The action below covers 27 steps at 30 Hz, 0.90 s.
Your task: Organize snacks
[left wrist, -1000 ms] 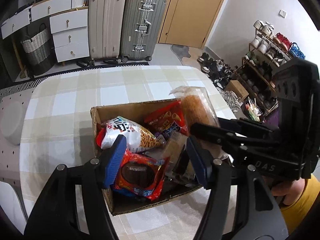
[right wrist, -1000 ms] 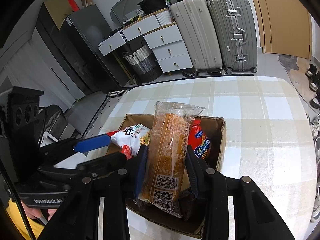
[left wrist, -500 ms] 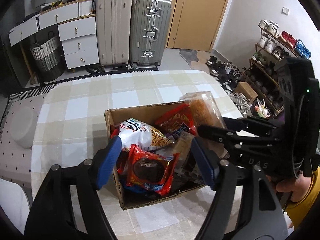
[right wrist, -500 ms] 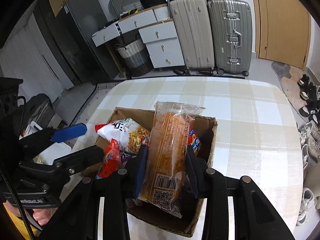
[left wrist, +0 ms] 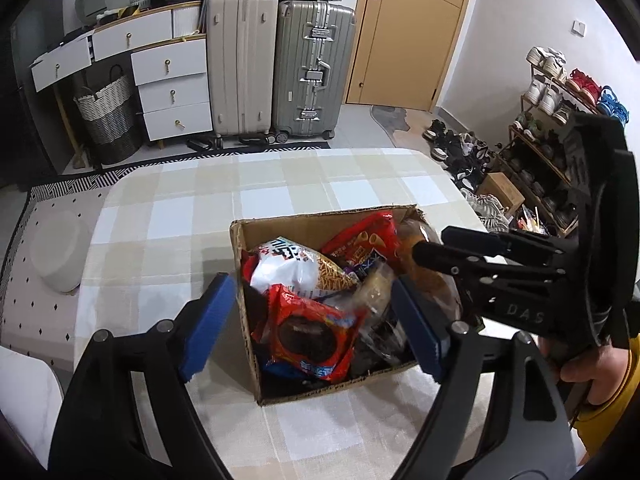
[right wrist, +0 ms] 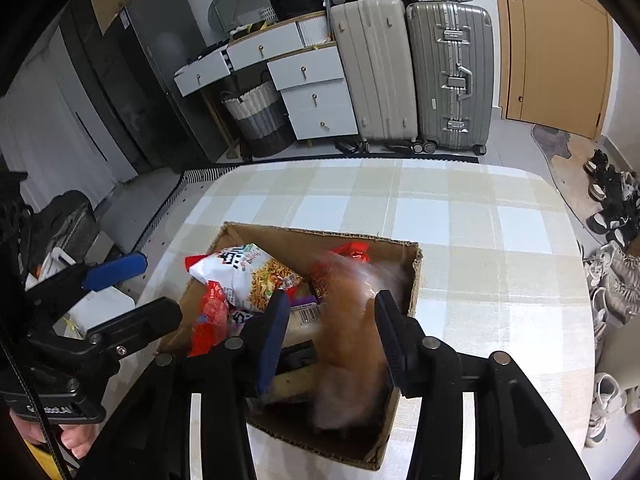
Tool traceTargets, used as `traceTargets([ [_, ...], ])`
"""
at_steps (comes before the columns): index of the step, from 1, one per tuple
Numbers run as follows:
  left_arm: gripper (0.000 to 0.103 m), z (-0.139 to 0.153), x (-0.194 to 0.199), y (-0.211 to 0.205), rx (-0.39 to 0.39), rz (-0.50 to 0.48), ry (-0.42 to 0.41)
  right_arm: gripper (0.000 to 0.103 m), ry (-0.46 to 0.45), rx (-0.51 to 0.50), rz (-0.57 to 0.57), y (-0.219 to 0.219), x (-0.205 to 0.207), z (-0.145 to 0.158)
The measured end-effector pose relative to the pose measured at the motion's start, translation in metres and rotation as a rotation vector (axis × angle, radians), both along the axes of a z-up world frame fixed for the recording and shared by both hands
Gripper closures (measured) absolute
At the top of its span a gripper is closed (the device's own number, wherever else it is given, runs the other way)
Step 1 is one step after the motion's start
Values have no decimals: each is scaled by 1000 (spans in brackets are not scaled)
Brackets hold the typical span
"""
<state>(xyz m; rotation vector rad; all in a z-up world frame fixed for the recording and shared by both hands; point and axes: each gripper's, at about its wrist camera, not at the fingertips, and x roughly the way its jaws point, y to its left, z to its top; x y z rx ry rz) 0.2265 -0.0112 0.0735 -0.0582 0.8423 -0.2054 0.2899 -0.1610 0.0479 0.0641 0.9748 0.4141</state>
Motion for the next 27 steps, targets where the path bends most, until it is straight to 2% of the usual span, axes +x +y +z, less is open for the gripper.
traceTargets([
  [9,23,27,-41,2,21,44,-25,58,-91,33,4,-3,-35,47],
  [16,21,64,-93,-8,67,72,-98,57,-152,31,21,-1,-85,86],
  [20,15,86,-126,-12,61,89,-139,46,-210,29,22,-3,-117,108],
  [22,9,97,-144,-12,56,100,-160,30,-241,44,14,-6,-135,120],
  [24,0,109,-162,-11,54,122,-191,22,-269,59,10,-9,-149,130],
  [27,1,126,-195,-8,51,149,-242,15,-335,76,-1,-14,-178,149],
])
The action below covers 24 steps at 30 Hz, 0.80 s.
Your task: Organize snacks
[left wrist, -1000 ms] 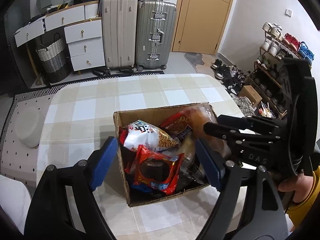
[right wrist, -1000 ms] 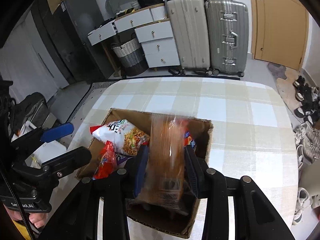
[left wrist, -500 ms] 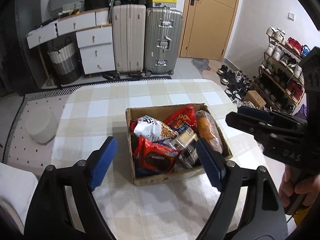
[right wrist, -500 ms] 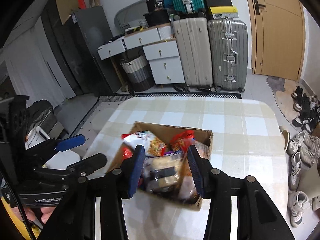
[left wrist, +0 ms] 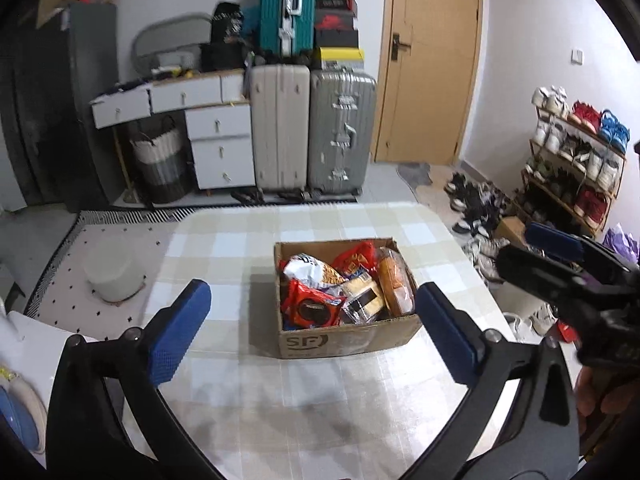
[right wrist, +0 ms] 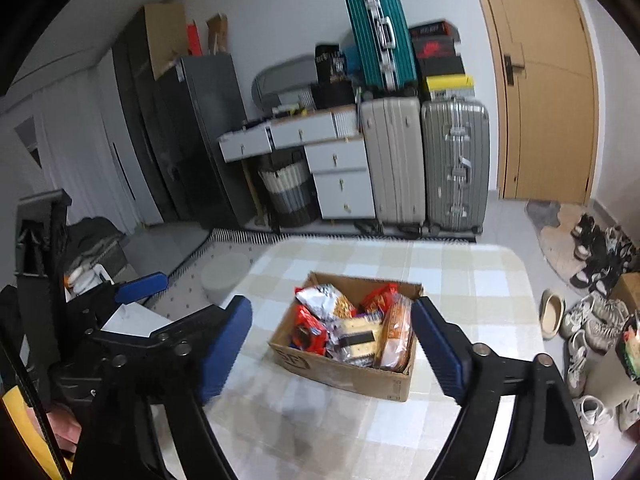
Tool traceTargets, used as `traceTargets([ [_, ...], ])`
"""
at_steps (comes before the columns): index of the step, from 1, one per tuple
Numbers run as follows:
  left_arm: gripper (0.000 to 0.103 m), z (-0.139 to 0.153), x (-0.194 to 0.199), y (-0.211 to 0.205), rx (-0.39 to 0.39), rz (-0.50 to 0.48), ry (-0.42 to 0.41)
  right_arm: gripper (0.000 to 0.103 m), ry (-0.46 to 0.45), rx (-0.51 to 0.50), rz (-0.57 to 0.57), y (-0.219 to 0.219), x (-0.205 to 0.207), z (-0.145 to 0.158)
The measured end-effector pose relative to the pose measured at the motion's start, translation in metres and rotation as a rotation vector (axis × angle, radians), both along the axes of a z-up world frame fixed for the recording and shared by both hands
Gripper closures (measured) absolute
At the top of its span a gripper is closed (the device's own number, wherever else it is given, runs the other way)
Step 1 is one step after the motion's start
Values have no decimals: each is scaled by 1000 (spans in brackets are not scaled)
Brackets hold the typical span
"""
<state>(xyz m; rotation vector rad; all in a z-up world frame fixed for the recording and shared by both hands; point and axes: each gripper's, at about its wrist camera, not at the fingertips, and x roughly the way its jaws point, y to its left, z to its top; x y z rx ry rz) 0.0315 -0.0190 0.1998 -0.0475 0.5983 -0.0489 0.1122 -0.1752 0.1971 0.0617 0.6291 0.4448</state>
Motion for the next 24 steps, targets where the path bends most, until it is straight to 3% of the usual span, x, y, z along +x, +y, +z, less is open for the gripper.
traceTargets([
  [7,1,34,-67,17,-4,43,-100,1,-119,60,-28,-16,-62,35],
  [12,1,40,-116,33,2,93,-175,1,-162,98,-59,-25,-96,38],
  [19,1,13,-153,58,-16,151,-209,0,-188,122,-119,-40,-125,8],
  [24,1,-26,-147,69,-12,180,-200,0,-178,137,-166,-52,-125,-25],
])
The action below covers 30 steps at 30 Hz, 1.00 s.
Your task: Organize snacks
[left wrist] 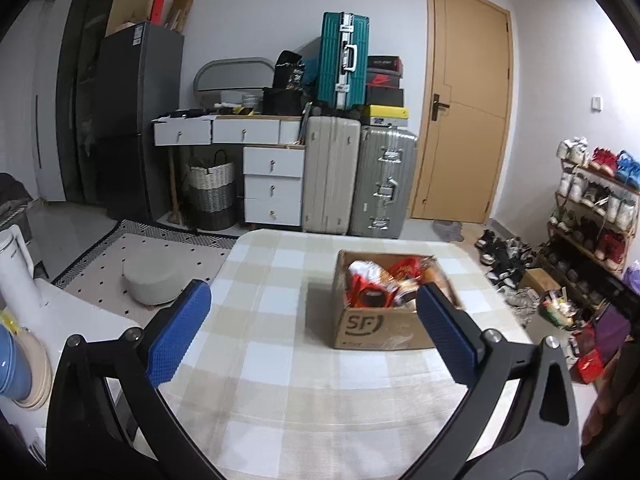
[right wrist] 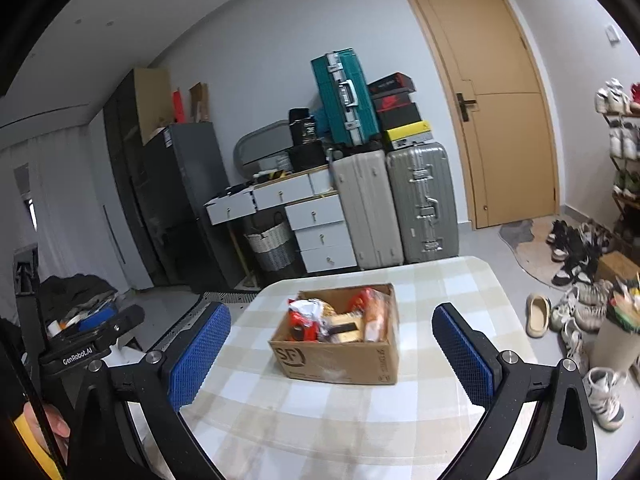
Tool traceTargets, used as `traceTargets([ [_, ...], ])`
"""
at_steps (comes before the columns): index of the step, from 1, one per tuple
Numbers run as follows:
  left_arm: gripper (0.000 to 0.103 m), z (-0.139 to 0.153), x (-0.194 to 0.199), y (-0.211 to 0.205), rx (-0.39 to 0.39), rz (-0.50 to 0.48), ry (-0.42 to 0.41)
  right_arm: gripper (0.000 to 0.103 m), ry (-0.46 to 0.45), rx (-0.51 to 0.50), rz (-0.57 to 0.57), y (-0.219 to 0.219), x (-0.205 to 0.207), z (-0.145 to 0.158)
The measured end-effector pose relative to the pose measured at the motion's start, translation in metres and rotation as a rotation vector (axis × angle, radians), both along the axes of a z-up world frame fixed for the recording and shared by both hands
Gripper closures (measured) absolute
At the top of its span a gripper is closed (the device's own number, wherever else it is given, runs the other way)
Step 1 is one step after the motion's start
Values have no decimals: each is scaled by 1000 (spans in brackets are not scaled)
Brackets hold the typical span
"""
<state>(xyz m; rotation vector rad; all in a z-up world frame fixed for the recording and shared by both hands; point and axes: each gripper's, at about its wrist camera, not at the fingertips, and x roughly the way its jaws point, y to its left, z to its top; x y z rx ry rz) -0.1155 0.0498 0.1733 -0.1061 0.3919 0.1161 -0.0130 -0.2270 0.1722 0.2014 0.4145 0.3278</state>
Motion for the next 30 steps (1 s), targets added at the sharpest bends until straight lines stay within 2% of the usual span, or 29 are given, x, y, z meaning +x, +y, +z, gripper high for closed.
traceTargets([
  [3,1,-25,14,1,15,7,2,0,3,10,-23,-6,6,-20],
  [8,1,-69,44,6,-33,28,37,1,18,8,-44,-11,18,-54],
  [13,1,-103,78,12,-49,38,47,1,25,-14,-29,-1,34,-79],
  [16,1,-126,94,16,-68,23,86,1,24,-32,-17,4,43,-98],
  [18,1,-141,106,15,-65,20,119,1,55,-35,6,8,51,-109],
  [21,1,-152,120,9,-63,-16,153,1,102,-40,24,11,63,-123],
  [26,1,-150,124,-11,40,-41,99,1,129,-56,35,17,65,-132],
  [30,1,-152,122,-18,46,-58,98,1,118,-88,40,22,62,-132],
])
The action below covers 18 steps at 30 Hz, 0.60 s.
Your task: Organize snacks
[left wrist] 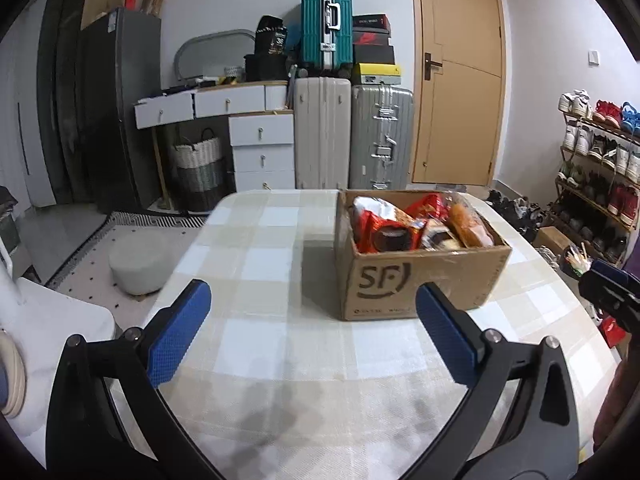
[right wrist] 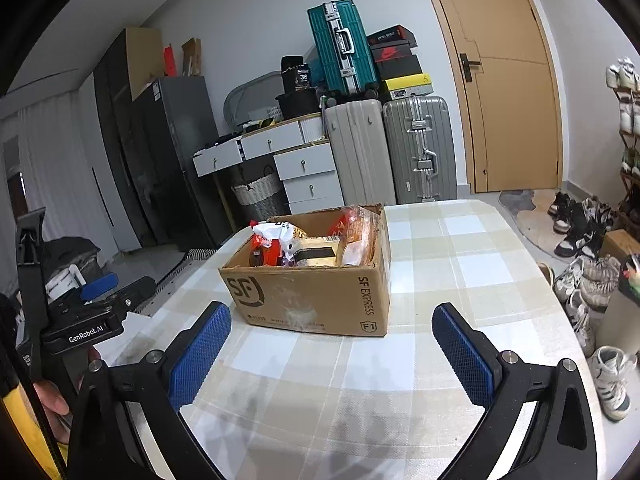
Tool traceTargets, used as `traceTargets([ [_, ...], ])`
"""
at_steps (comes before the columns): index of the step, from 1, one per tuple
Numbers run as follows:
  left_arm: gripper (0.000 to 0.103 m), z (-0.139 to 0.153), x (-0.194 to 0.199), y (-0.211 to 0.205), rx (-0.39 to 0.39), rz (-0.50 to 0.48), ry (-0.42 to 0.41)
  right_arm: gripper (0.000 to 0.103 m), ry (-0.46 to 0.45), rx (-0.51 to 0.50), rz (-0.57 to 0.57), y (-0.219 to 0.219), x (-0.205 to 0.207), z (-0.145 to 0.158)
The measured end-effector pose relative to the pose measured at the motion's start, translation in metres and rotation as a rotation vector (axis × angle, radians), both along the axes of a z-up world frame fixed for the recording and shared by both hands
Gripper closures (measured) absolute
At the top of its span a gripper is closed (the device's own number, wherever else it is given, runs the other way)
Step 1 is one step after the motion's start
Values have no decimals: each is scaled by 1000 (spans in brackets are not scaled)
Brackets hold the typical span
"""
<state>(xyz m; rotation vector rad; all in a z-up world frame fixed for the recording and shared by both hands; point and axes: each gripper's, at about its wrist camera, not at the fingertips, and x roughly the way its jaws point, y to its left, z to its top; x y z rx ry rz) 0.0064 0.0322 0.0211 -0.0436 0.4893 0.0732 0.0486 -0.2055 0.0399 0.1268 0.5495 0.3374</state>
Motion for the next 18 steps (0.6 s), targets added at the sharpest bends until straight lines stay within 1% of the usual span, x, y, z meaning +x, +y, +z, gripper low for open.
traceTargets([
  [8,1,-5,-7,-7,24,-5,19,1,-3,0,-2,1,-8,2],
  [18,1,-9,-9,-8,20,-18,22,1,-5,-23,3,5,-8,-1],
])
